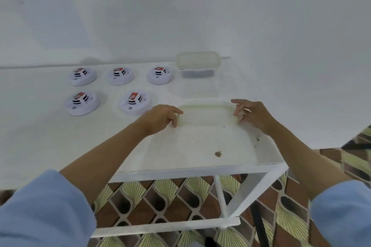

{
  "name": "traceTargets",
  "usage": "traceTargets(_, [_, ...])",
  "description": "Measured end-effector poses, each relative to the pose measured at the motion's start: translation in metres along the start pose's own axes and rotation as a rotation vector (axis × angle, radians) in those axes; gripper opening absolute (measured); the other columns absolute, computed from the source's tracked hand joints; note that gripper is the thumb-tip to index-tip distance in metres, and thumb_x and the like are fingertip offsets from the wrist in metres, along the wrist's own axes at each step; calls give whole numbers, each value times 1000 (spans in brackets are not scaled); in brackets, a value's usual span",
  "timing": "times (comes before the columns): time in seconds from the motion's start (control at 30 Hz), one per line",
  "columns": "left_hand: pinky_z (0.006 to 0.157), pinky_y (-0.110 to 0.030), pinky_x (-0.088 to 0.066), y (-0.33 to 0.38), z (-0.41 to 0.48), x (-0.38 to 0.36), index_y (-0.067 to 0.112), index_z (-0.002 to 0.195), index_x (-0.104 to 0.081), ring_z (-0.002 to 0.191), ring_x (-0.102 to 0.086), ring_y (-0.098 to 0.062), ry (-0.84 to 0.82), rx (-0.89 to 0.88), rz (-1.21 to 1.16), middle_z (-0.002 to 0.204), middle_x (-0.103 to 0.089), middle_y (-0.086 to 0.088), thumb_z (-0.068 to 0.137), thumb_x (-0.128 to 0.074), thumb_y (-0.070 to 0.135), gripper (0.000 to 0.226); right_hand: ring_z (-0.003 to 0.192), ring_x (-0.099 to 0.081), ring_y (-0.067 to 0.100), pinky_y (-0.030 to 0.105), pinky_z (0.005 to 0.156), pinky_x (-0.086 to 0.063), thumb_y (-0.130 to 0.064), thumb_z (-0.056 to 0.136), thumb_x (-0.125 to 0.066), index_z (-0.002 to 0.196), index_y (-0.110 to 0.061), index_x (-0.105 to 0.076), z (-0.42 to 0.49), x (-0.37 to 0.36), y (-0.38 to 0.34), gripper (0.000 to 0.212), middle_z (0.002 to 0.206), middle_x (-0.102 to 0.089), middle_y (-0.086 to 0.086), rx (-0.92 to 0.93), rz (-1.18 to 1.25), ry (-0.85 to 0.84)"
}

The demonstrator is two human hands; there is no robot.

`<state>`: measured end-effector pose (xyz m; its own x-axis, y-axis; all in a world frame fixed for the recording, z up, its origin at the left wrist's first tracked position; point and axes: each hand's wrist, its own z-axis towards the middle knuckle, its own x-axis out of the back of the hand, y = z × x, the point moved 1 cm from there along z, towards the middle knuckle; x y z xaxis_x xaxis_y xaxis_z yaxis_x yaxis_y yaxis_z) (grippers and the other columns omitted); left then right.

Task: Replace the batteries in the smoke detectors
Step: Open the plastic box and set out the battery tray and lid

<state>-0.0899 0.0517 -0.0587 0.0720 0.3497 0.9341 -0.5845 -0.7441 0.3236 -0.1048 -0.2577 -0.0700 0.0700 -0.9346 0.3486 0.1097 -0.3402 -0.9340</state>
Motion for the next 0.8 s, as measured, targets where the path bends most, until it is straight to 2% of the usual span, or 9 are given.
traceTargets(0.1, [91,-16,-33,-1,-1,-7,2,76,-73,116,-56,-21,-67,8,-24,126,-60,-7,77,-48,-15,31,117,-45,14,13,80,-43,25,79,-32,71,-10,-69,-3,0,2,52,128,-52,8,-27,-104,-37])
traceTargets(0.17, [89,-18,-36,0,1,-6,5,75,-74,111,-58,-20,-27,27,-92,121,-63,-7,75,-50,-13,31,119,-44,14,15,93,-37,25,77,-26,84,-3,-71,0,2,1,53,129,-52,5,-39,-216,-40])
traceTargets(0.23, [88,-17,-38,0,8,2,8,75,-74,103,-60,-16,90,57,-183,112,-66,-6,75,-52,-12,29,116,-47,15,19,95,-35,25,75,-25,92,-3,-70,9,5,-4,56,126,-55,6,-55,-230,-29])
traceTargets(0.33, [75,-7,-41,-4,29,21,9,70,-73,80,-59,-4,352,92,-305,92,-69,-8,75,-55,-12,27,93,-57,17,17,67,-43,23,78,-35,88,-10,-68,32,15,-17,47,104,-63,4,-135,-112,14])
traceTargets(0.43, [67,-7,-41,-17,65,39,11,80,-70,71,-56,3,514,226,-410,86,-66,-4,79,-55,-7,25,77,-59,21,27,77,-48,15,83,-43,91,-10,-65,70,26,-32,34,88,-61,5,-174,52,68])
traceTargets(0.53, [75,-23,-46,-42,107,44,19,97,-64,83,-59,-17,484,429,-511,95,-65,-6,85,-54,6,21,68,-55,19,21,69,-50,5,87,-50,105,-11,-62,112,36,-43,27,79,-56,4,-204,170,143])
traceTargets(0.63, [88,-42,-47,-62,142,44,16,113,-57,98,-58,-34,408,570,-687,110,-63,-18,87,-57,11,26,67,-53,19,22,70,-49,-5,91,-52,118,-16,-54,153,41,-43,29,80,-54,3,-214,235,58])
traceTargets(0.73, [61,-29,-46,-68,169,43,8,122,-50,71,-53,-24,400,663,-839,94,-59,-14,88,-60,17,37,70,-54,20,23,72,-50,-18,92,-55,121,-23,-51,189,41,-40,31,85,-50,6,-260,196,-45])
traceTargets(0.8, [56,-25,-41,-72,187,42,8,125,-46,61,-46,-18,345,719,-888,80,-51,-6,89,-60,22,41,73,-53,20,25,77,-50,-22,91,-57,124,-25,-49,209,39,-39,33,86,-48,7,-282,181,-105])
